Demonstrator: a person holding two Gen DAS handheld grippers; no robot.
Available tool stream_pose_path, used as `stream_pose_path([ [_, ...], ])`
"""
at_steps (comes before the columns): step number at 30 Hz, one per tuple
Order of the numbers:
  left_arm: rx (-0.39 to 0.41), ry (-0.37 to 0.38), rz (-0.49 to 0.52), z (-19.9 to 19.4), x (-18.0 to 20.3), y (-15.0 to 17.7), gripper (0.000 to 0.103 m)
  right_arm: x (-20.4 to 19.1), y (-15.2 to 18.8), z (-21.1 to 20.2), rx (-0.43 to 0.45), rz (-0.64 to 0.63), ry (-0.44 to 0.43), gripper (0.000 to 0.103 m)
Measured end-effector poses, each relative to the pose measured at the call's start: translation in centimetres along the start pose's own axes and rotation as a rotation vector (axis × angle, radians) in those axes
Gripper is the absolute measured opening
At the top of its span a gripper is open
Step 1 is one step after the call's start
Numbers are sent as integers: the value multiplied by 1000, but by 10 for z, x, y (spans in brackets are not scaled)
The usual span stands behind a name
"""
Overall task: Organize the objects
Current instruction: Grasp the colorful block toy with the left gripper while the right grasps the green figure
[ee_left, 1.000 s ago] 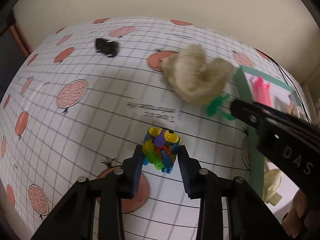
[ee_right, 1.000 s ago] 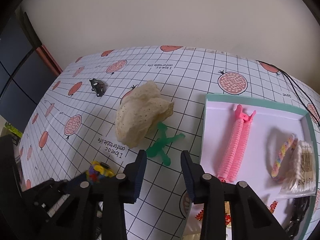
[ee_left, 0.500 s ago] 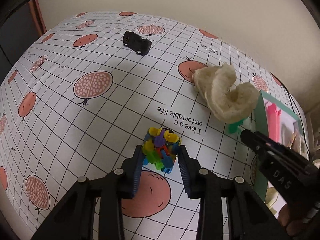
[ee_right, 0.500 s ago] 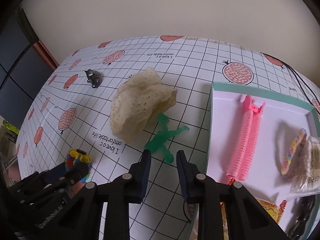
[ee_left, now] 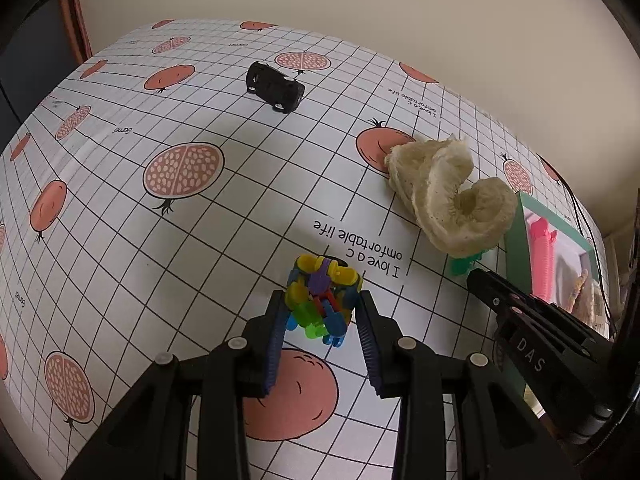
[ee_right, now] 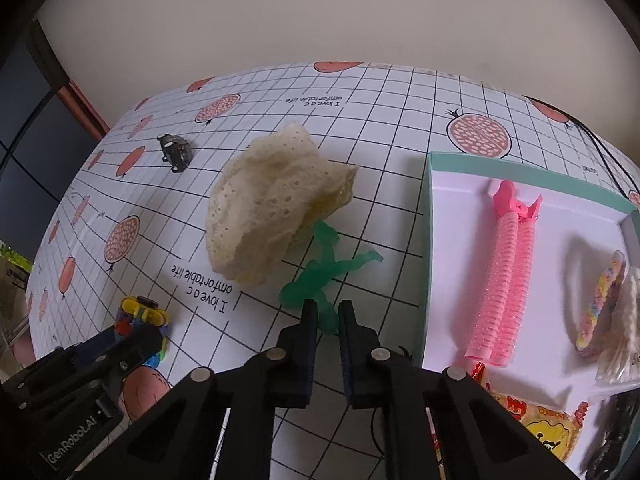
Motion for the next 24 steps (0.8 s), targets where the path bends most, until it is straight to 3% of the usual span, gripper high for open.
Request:
stream_pose_path([
  [8,8,5,-6,-3,0,-2,36,2,-2,-8,13,4,-7,11],
  [24,162,41,2,-61,10,-28,36,2,-18,-64,117,-31,-31,10],
])
Point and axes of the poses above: each gripper's, at about its wrist camera, not at the fingertips, and z roughly the way its jaws point, x to its right, y to its underside, the point moved 4 cm from there along z, roughly the way its jaws point, and after that the axes turned 1 degree about y, right-handed, at the moved point
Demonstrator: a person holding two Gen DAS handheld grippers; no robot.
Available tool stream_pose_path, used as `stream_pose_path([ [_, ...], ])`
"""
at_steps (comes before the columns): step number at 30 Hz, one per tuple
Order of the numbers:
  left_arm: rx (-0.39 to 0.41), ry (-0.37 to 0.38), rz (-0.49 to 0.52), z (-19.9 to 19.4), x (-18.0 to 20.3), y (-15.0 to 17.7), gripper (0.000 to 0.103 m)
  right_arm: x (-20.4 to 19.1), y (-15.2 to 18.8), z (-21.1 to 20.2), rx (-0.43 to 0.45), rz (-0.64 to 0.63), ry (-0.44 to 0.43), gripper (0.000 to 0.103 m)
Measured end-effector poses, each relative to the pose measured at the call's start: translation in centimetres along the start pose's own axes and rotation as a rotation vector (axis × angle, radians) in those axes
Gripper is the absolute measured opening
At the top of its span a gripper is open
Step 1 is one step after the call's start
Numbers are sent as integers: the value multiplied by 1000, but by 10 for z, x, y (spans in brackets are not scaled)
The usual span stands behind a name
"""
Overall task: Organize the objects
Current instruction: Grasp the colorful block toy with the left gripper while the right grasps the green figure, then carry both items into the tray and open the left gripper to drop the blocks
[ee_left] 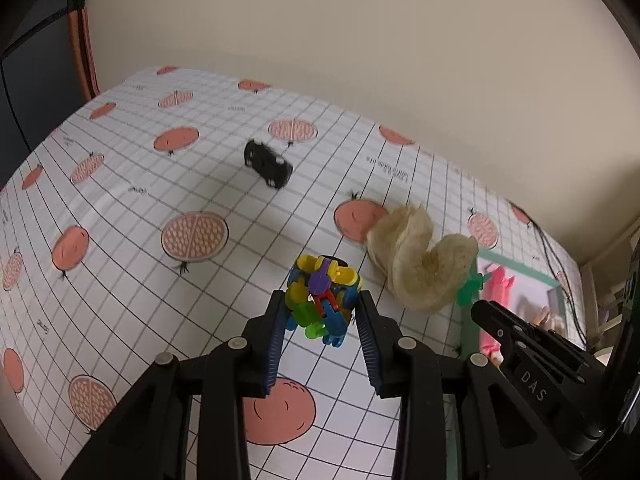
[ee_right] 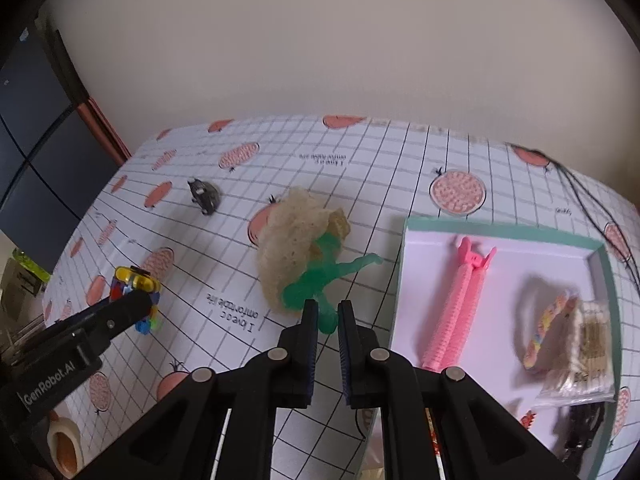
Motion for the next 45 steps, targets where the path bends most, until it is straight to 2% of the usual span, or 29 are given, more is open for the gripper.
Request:
stream_pose_path([
  [4,32,10,1,-11,3,-7,36,0,-5,-15,25,-4,-5,10],
  [11,55,17,6,-21,8,-9,36,-10,-18,-44,100,-8,-62,11],
  [19,56,29,18,-23,18,-7,36,-11,-13,-38,69,-51,-26,11],
  [29,19,101,80,-21,62,6,36,41,-6,-50,50,-5,55,11],
  [38,-30,184,171,-18,123,31,36,98,6,-73,41,53,127,11],
  [45,-50,248,225,-12,163,46,36,125,13,-90,54,84,149,11],
])
Point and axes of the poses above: each gripper's, at about its wrist camera, not at the fingertips, and z roughly the way its jaws point, x to its right, y to its underside, the point moved 4 cm from there along z, roughly the way its jaws point, and after that the axes turned 1 degree about y, right-handed, at the moved point
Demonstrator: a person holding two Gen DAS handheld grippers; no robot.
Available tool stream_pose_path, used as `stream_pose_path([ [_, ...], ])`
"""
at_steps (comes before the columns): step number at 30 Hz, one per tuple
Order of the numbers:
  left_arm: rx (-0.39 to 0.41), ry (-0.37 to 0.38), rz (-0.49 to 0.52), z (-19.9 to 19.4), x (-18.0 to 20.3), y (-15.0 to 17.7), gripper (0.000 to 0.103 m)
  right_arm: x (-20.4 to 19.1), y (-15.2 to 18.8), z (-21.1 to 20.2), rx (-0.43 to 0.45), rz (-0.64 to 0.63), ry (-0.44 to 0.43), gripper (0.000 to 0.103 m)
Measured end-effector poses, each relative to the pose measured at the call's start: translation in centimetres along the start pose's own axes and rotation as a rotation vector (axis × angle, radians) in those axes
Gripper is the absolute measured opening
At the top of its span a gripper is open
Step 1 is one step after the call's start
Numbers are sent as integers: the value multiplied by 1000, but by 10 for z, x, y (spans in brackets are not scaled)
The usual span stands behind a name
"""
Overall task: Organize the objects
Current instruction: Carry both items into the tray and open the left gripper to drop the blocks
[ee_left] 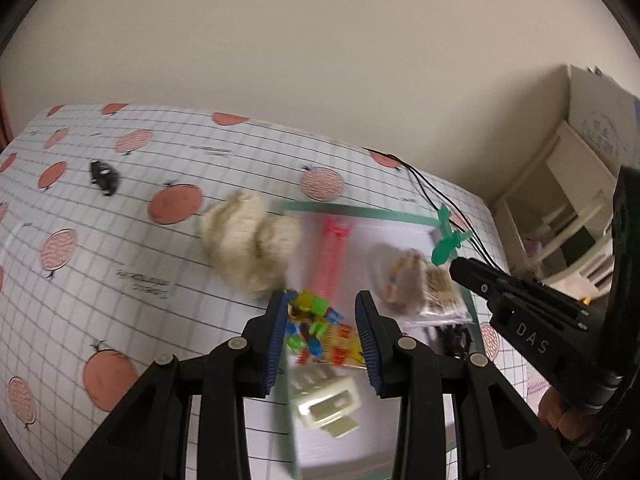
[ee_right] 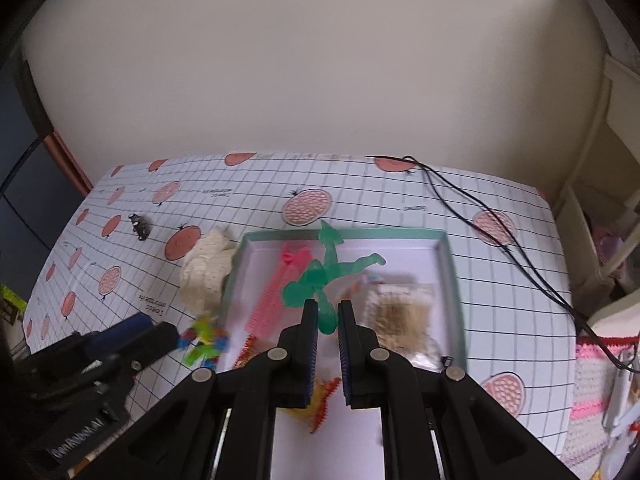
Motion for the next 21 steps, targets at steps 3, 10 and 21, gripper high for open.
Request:
stream_pose_path([
  [3,-18,8,14,9,8,4,36,8,1,3,-6,9,1,11],
  [10,-39,-21,-18,21,-5,8,36,12,10,27,-66,28,-7,11],
  [21,-52,-67,-106,23,-42,11,36,2,29,58,-158,13,-5,13],
])
Point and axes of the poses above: each gripper's, at about its wrist camera, not at the fingertips, and z roughly the way its jaws point, x to its right, y to its underside, the point moved 4 cm from there along z, roughly the way its jaws point, and after that the axes turned 1 degree about y, right-handed, at the moved point
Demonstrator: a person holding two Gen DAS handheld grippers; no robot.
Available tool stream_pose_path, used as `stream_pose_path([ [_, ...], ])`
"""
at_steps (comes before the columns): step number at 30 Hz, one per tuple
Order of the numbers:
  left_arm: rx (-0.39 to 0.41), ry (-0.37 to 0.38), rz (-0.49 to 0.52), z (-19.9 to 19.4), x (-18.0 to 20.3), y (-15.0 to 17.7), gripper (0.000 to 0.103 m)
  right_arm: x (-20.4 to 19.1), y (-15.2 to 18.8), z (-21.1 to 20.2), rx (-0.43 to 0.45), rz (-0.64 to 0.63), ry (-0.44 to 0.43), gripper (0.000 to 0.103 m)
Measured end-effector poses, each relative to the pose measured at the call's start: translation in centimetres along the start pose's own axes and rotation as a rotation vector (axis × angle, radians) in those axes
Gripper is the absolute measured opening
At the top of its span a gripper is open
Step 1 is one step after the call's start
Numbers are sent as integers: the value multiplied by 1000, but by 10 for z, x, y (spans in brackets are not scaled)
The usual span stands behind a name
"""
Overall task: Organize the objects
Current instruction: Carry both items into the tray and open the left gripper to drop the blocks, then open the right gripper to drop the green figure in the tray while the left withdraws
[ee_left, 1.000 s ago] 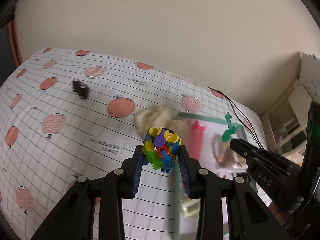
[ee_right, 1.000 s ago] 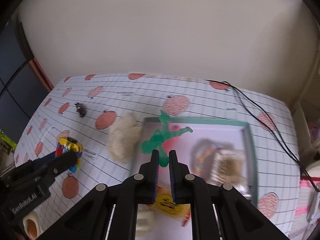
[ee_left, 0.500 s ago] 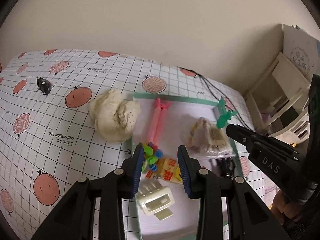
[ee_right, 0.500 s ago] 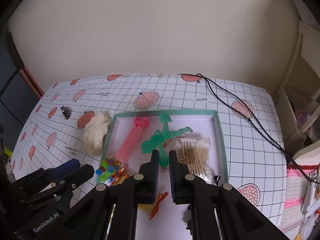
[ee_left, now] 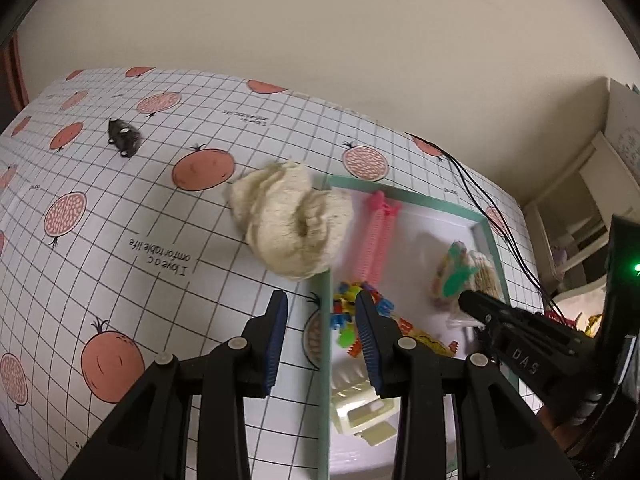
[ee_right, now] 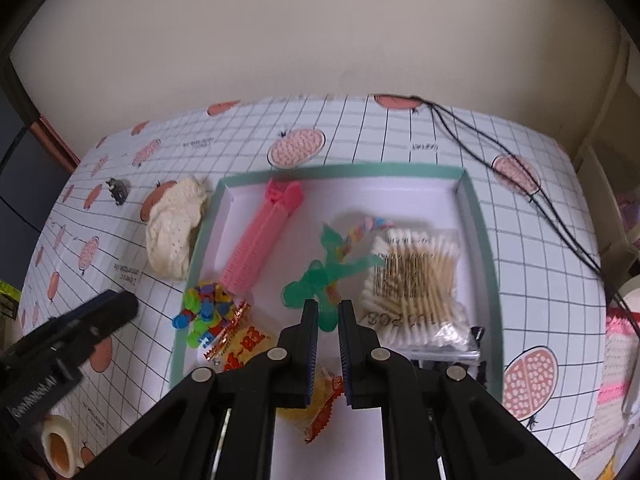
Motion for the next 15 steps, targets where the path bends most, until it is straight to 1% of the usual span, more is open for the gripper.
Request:
stream_pose_path([
  [5,-1,-3,-15,0,-7,-1,36,-2,2,3,-18,-14,6,13],
  [7,1,-2,-15,0,-7,-2,36,-2,1,2,-17,-9,0,19],
  [8,2,-3,-15,-1,-8,-2,36,-2,1,0,-14,-6,-3,27],
  [9,4,-4,-17,-2,-9,-3,36,-2,1,-1,-11,-4,-1,30],
  [12,6,-4,-23,-3,-11,-4,37,-3,-1,-7,0,-6,0,30],
  [14,8,0,-27,-4,-14,-5,40,-3,-3,-12,12,-2,0,30],
  [15,9,3,-28,-5,-14,-6,43,-3,-4,-14,18,0,-1,30],
])
Point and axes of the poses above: each gripper's, at about its wrist camera, not at the fingertips, and z roughly the way its jaws point, x to its right, y to its underside, the point moved 4 cm from there along z, roughly the way its jaws point, and after that the axes turned 1 degree about y, right-handed, at the moved point
